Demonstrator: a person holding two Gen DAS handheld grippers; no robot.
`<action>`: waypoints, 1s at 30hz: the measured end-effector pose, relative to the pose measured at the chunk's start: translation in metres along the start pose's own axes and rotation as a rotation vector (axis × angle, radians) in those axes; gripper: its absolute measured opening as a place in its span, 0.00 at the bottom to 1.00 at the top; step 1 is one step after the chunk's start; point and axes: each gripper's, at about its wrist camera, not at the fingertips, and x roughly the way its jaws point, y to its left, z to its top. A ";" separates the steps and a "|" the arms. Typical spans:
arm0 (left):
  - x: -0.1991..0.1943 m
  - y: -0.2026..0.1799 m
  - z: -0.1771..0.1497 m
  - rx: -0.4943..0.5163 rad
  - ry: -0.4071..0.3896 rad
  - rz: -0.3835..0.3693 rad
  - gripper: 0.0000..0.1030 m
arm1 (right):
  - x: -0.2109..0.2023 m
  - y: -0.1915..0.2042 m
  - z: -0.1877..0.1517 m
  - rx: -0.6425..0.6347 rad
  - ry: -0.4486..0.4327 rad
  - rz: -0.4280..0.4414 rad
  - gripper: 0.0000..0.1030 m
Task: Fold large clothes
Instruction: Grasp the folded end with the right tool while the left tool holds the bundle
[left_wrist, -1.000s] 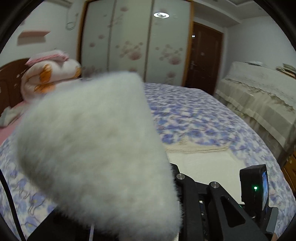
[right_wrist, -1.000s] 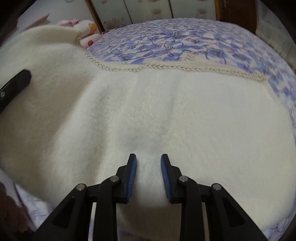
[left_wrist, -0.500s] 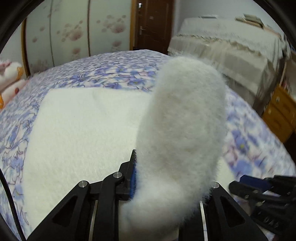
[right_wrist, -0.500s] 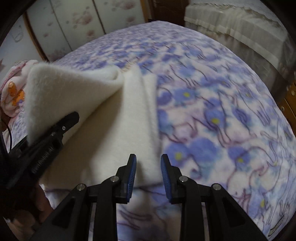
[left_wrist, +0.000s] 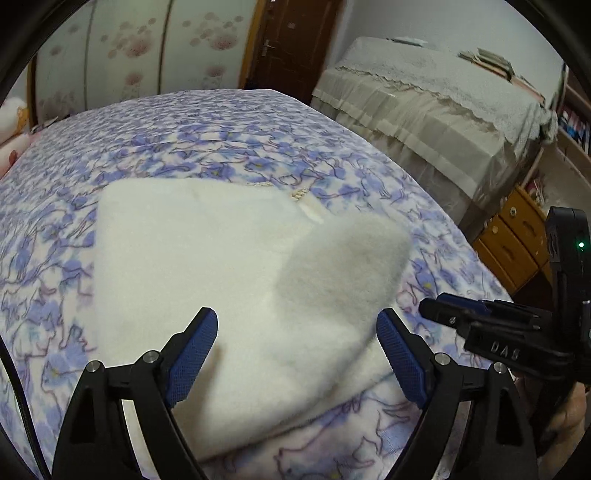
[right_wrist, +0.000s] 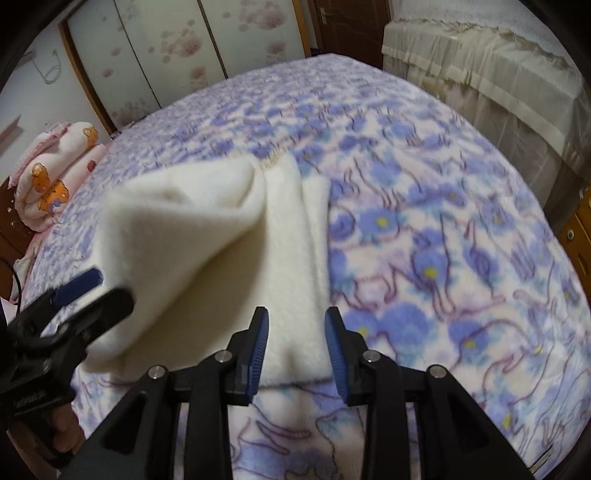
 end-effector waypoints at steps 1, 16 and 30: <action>-0.007 0.007 0.002 -0.021 -0.001 -0.004 0.84 | -0.006 0.001 0.005 0.002 -0.007 0.018 0.32; -0.013 0.113 0.009 -0.220 0.071 0.154 0.85 | 0.016 0.043 0.076 0.030 0.150 0.276 0.47; 0.037 0.143 0.005 -0.292 0.168 0.096 0.84 | 0.119 0.053 0.076 0.042 0.421 0.309 0.22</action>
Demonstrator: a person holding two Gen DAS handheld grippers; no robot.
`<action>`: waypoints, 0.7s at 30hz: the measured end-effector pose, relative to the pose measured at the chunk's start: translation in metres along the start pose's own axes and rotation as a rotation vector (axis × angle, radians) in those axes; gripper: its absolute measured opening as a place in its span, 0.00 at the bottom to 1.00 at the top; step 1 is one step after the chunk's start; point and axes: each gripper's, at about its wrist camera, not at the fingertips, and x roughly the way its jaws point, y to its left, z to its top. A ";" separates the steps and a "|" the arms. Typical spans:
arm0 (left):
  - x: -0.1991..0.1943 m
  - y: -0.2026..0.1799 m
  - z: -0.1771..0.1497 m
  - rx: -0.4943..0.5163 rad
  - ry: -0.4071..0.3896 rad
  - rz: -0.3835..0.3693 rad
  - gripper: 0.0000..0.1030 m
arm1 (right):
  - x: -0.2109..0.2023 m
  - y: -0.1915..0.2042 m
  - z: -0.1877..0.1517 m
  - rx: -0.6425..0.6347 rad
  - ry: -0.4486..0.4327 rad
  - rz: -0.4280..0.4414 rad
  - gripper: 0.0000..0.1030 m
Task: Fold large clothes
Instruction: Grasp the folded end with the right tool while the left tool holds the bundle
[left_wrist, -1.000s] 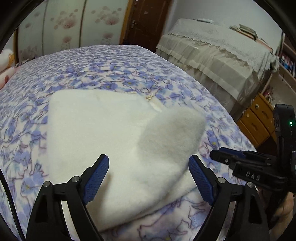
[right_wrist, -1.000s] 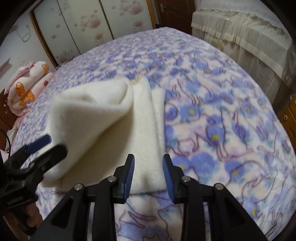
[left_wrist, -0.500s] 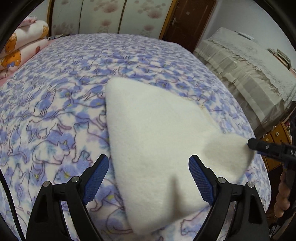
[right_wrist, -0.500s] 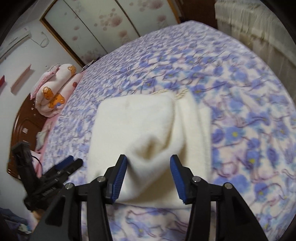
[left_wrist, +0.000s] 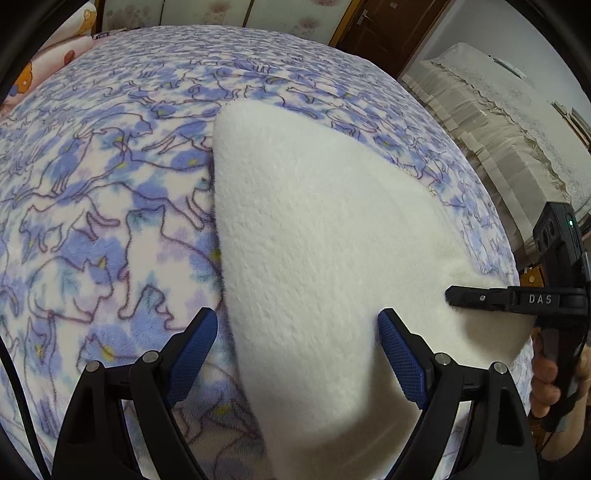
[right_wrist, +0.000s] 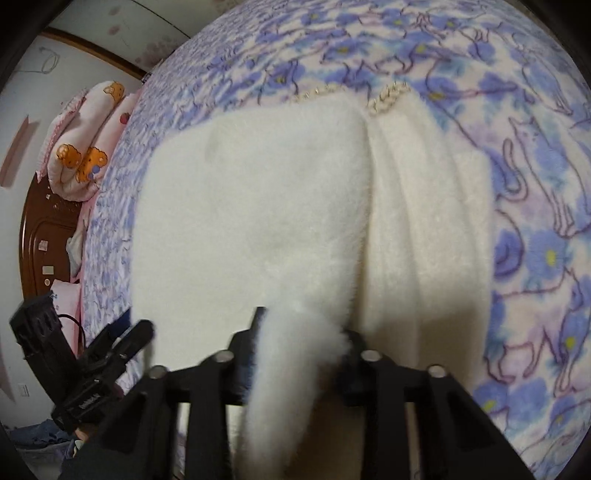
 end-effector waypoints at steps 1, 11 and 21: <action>0.000 -0.001 0.001 0.001 -0.002 0.000 0.84 | -0.006 0.000 -0.003 -0.014 -0.033 0.007 0.18; -0.012 -0.040 -0.004 0.140 -0.058 -0.074 0.75 | -0.077 -0.016 -0.080 -0.083 -0.373 -0.097 0.15; 0.000 -0.076 -0.019 0.279 -0.068 0.060 0.75 | -0.043 -0.054 -0.086 -0.002 -0.282 -0.105 0.24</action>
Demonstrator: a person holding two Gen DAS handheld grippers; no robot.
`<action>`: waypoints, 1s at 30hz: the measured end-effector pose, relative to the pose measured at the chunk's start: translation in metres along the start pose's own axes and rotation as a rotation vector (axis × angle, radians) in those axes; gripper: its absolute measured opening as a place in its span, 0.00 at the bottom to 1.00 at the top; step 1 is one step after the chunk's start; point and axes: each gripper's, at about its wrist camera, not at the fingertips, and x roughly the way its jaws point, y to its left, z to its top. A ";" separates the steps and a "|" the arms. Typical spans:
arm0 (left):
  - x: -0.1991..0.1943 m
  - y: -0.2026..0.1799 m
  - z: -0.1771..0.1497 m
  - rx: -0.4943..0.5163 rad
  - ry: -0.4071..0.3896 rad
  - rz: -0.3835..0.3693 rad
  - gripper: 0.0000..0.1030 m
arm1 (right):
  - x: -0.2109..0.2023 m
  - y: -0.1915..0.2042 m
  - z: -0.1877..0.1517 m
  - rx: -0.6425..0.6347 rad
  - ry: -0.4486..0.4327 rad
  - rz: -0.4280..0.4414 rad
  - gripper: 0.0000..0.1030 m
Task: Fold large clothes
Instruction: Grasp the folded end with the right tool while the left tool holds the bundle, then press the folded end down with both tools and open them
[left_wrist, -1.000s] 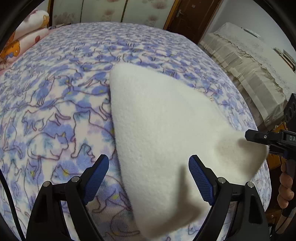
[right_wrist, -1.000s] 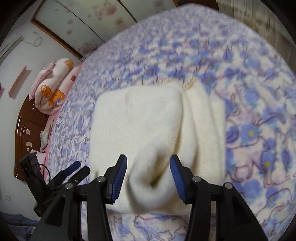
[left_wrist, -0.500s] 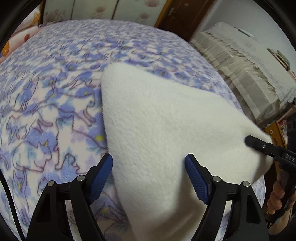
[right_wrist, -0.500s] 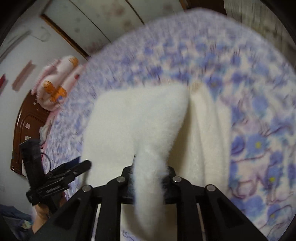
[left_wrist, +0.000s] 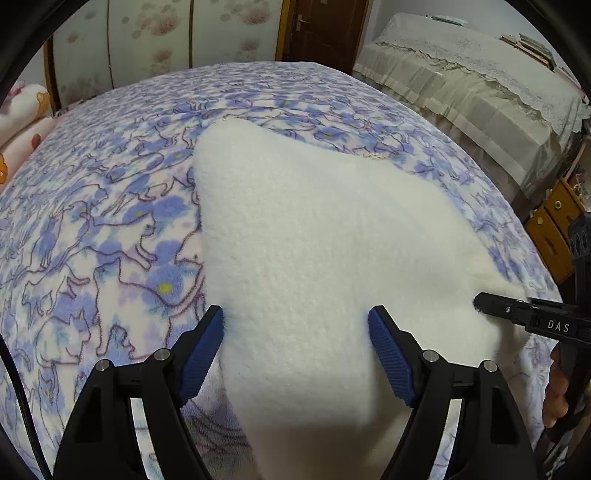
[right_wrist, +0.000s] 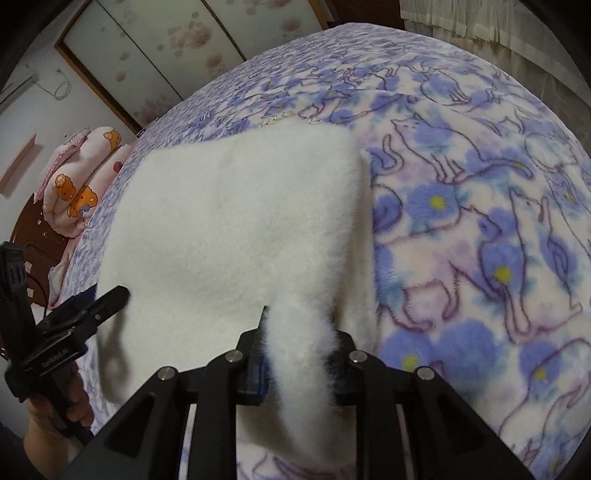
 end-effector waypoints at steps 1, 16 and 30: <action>-0.003 0.001 0.002 0.000 0.009 -0.012 0.75 | -0.004 0.000 0.003 -0.001 0.007 -0.001 0.26; 0.017 0.056 0.066 -0.169 0.036 -0.105 0.74 | 0.016 -0.015 0.103 0.079 0.011 -0.026 0.51; 0.045 0.056 0.075 -0.127 0.026 -0.061 0.60 | 0.040 -0.019 0.096 0.000 -0.012 -0.171 0.14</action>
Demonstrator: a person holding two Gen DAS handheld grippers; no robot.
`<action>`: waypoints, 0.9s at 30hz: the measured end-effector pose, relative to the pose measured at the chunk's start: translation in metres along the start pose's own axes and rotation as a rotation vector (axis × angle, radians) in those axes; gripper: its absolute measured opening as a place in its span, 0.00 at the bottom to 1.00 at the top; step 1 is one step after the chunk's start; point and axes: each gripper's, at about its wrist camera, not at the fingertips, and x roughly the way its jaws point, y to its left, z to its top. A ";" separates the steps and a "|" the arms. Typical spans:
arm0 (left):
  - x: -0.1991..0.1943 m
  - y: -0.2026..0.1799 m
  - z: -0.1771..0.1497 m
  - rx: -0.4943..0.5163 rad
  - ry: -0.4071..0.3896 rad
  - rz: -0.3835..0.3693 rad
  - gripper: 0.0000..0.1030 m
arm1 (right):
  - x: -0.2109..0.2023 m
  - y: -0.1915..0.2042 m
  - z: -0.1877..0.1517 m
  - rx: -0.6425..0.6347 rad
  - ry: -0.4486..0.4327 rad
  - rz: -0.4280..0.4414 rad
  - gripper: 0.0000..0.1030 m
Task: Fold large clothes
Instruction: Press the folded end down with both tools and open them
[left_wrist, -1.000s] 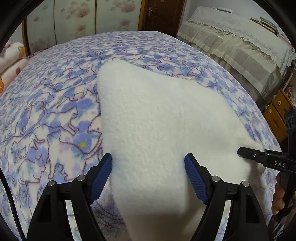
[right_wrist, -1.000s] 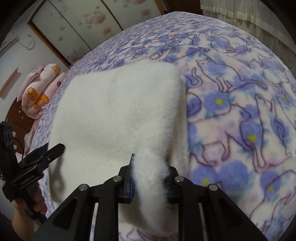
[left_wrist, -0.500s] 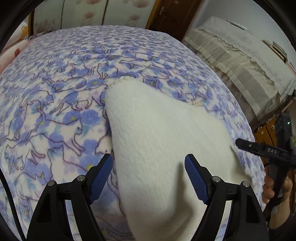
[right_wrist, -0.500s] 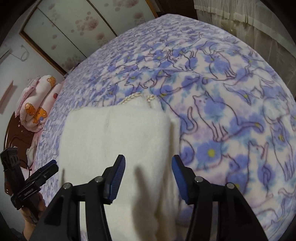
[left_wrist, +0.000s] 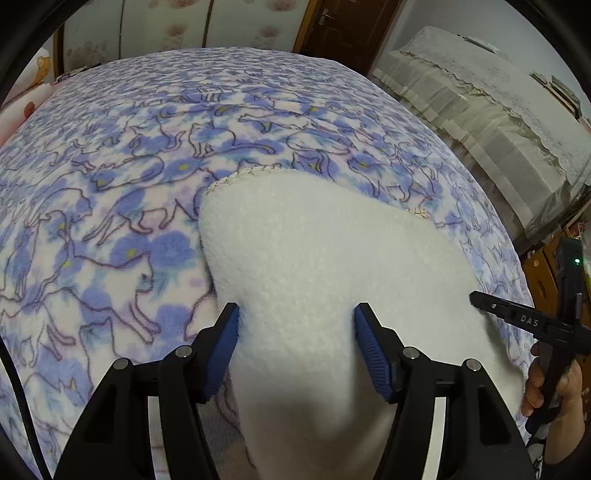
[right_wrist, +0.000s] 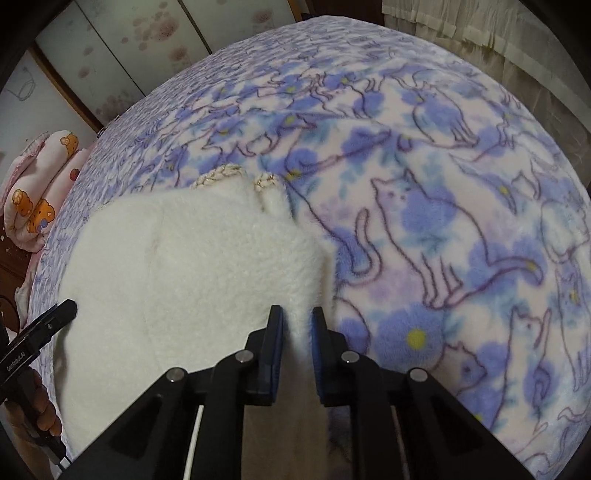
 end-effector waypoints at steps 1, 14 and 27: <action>-0.006 -0.002 -0.001 0.002 -0.009 0.017 0.60 | -0.006 0.002 0.000 -0.005 -0.009 -0.004 0.15; -0.083 -0.043 -0.098 0.118 -0.067 0.051 0.45 | -0.077 0.038 -0.094 -0.197 -0.117 -0.016 0.18; -0.087 -0.043 -0.125 0.061 -0.037 0.065 0.38 | -0.091 0.019 -0.119 -0.136 -0.101 -0.034 0.18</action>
